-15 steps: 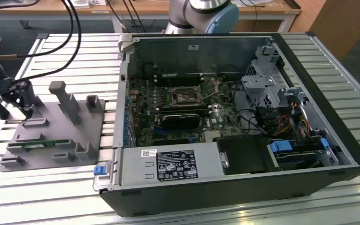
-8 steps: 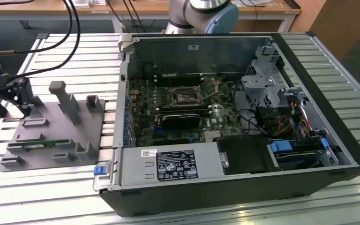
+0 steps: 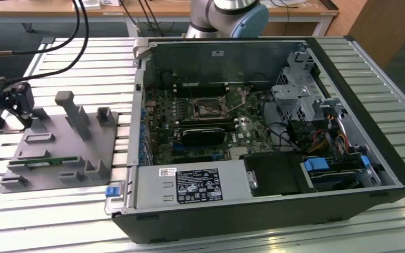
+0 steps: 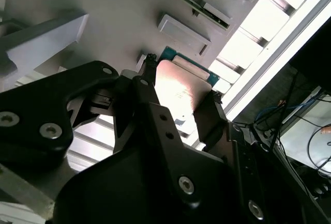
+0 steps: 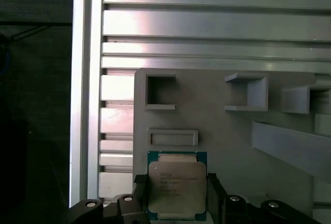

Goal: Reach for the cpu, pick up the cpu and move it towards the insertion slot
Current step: 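Pick up the cpu and move it towards the insertion slot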

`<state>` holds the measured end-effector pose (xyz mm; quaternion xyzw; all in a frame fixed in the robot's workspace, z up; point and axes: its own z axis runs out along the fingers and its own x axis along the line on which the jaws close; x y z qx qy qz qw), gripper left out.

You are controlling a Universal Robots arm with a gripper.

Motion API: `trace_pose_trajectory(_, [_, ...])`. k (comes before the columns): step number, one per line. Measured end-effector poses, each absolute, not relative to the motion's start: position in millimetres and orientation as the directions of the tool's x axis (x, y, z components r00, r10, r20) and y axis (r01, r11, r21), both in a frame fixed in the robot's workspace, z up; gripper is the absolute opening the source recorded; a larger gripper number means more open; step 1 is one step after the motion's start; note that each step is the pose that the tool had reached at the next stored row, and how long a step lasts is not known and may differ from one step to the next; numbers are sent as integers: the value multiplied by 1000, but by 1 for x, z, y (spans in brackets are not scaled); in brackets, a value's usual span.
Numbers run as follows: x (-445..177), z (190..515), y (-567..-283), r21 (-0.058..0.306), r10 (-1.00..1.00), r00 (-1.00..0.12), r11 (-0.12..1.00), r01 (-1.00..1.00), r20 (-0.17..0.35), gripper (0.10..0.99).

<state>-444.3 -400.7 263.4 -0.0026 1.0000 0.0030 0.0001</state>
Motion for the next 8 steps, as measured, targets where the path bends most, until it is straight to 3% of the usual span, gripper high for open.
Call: trace_pose_trajectory(8, [-444,278,-400,3,-5,-1000,1000,-5,0,541])
